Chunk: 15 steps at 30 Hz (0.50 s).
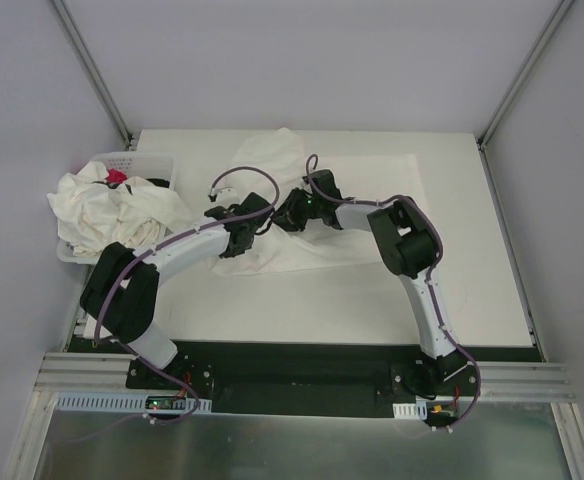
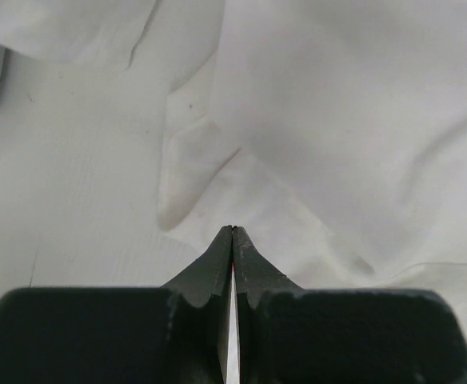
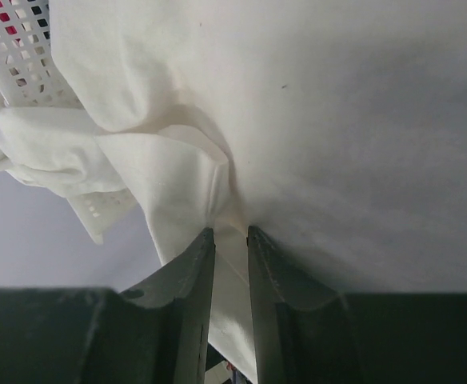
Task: Fold and stack the t-shirts
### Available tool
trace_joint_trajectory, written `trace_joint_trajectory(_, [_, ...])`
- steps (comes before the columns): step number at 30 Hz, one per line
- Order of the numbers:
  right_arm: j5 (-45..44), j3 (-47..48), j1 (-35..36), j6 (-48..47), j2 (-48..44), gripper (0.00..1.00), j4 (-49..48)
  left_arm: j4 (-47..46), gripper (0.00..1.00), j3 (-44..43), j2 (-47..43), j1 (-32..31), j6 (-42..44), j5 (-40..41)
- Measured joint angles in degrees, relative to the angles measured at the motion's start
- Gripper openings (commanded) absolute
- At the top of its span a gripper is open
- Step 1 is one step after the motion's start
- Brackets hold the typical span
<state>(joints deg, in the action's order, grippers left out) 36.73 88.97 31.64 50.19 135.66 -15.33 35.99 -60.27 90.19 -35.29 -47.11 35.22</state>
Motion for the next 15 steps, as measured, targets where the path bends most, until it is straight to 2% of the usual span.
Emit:
trace_joint_trajectory(5, [0.02,-0.28,0.72,0.61,0.17,0.25,-1.16,-3.21,0.0,-3.52,2.99,0.0,2.38,1.95])
trace_joint_trajectory(9, [0.09,-0.28,0.74,1.01,0.72,0.08,-1.84,-5.16,0.0,-4.11,4.24,-0.02,2.86,2.23])
trace_joint_trajectory(12, [0.24,-0.22,0.72,1.53,1.29,0.02,-2.25,-6.49,0.0,-1.55,4.17,-0.44,1.42,0.37])
trace_joint_trajectory(15, [0.57,0.68,0.59,1.9,2.05,0.01,-2.49,-6.73,0.0,3.41,4.11,-2.49,-0.37,-1.77])
